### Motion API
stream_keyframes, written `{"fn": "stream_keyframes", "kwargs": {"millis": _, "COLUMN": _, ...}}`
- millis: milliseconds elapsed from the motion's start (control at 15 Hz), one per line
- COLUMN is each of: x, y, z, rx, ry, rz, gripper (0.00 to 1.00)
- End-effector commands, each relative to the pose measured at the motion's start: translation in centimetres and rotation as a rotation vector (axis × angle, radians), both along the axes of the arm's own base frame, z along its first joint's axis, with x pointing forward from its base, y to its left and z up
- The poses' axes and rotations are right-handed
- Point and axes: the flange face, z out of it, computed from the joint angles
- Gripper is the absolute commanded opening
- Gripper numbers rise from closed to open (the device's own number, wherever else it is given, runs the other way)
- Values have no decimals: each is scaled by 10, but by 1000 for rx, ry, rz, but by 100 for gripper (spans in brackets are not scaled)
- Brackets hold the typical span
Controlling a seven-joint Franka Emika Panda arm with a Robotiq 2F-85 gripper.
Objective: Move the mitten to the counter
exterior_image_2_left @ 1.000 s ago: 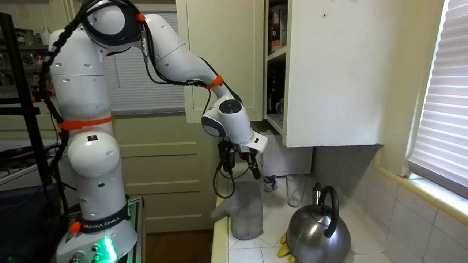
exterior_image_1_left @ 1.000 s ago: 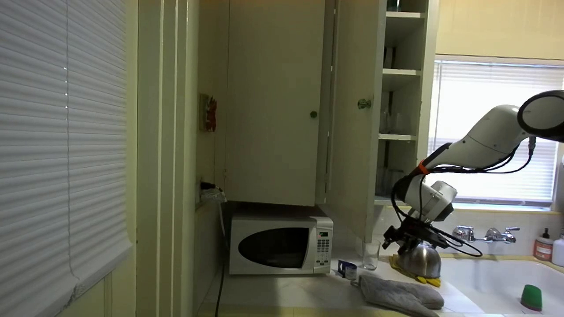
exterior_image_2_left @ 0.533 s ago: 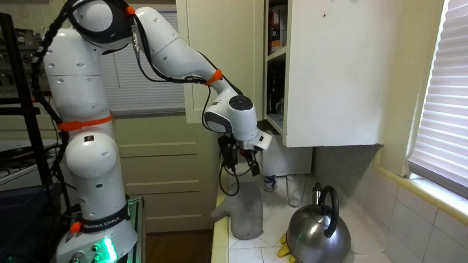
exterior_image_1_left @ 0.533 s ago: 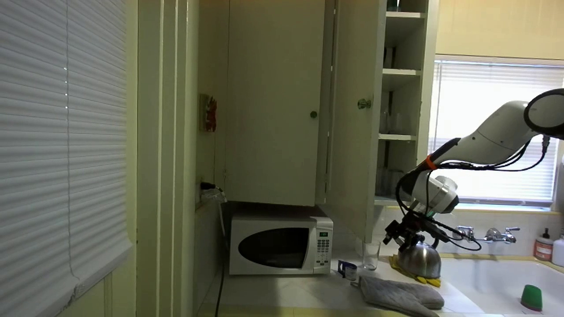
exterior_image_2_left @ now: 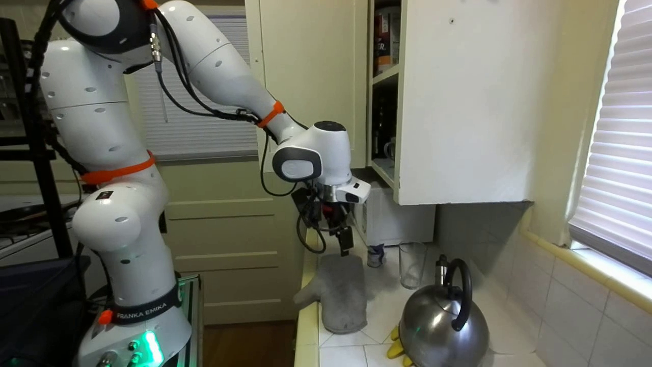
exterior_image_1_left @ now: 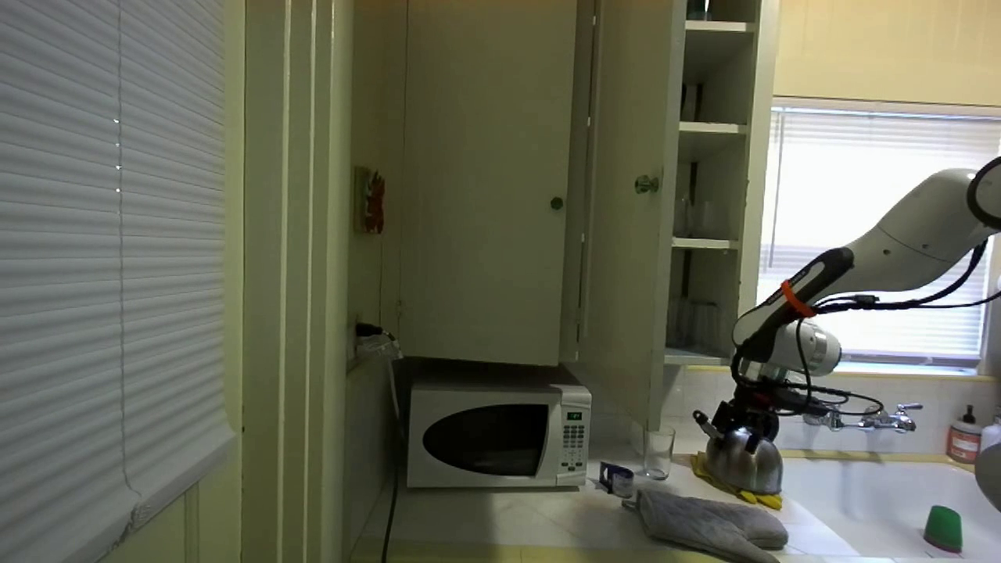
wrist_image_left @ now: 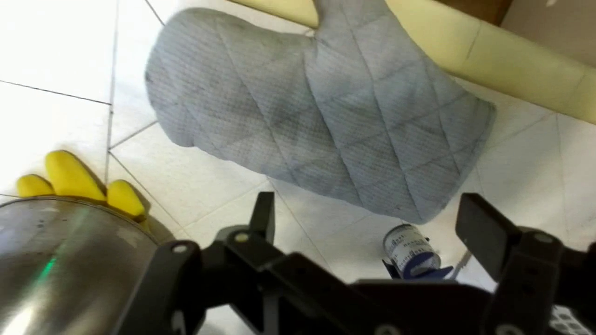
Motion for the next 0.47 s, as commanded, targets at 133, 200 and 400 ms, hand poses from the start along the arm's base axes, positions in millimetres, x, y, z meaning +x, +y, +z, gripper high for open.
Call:
{"fn": "stream_keyframes", "kwargs": {"millis": 133, "x": -10, "y": -16, "z": 40, "rx": -110, "ry": 69, "rz": 69, "gripper": 100}}
{"fn": "stream_keyframes", "kwargs": {"millis": 200, "x": -10, "y": -21, "z": 56, "rx": -118, "ry": 53, "rz": 65, "gripper": 100}}
{"fn": "stream_keyframes", "kwargs": {"millis": 400, "x": -12, "y": -19, "z": 52, "rx": -108, "ry": 59, "rz": 70, "gripper": 100}}
